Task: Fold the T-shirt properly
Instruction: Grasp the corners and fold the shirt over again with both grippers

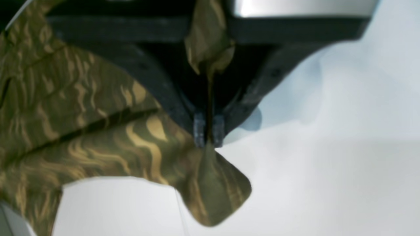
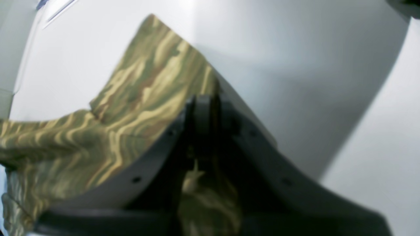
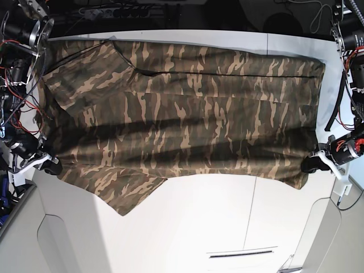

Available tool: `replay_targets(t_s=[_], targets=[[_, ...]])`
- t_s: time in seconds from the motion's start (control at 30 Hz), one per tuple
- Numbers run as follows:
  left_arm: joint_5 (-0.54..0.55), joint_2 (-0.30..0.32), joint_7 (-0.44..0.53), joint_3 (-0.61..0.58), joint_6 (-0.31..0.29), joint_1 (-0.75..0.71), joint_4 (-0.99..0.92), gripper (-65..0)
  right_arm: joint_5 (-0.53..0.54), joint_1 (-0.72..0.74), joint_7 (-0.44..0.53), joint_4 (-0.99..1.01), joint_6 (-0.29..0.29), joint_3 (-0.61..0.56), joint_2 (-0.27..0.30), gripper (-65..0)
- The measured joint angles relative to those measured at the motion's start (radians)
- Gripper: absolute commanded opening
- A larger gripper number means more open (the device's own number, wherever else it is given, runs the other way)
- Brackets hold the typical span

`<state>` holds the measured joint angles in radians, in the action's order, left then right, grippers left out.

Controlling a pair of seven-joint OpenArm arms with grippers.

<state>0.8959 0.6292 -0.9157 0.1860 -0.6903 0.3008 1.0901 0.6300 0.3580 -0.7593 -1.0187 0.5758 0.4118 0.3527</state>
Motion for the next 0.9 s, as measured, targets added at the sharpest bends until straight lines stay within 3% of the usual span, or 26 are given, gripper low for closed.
replay_targets(t_s=[0.2,0.47,0.6,0.67,0.73,0.77,0.9], targets=[[0.015,0.076,-0.001,0.002,-0.004,-0.156,0.158,-65.0,0.036,-0.145,-0.013,-0.155,0.002,0.005,0.013,-65.0],[0.018,0.088,-0.023,0.002,-0.005,-0.28,0.237,-65.0,0.036,-0.291,-0.007,-0.245,0.001,0.023,0.012,-65.0],[0.018,0.084,-0.026,0.001,-0.006,-0.325,0.236,-65.0,0.01,-0.351,0.057,-0.235,0.001,0.034,-0.003,-64.3],[0.018,0.079,-0.025,0.001,-0.005,-0.329,0.237,-65.0,-0.027,-0.367,0.1,-0.232,-0.002,0.034,-0.011,-44.3],[0.016,0.073,-0.025,0.001,-0.005,-0.331,0.237,-65.0,-0.023,-0.372,0.128,-0.232,-0.003,0.034,-0.011,-30.4],[0.015,0.068,-0.026,0.001,-0.005,-0.332,0.237,-65.0,-0.025,-0.372,0.145,-0.232,-0.007,0.035,-0.01,-27.7],[0.014,0.054,-0.026,0.001,-0.005,-0.333,0.237,-65.0,-0.024,-0.348,0.193,-0.232,-0.011,0.043,-0.008,-27.5]])
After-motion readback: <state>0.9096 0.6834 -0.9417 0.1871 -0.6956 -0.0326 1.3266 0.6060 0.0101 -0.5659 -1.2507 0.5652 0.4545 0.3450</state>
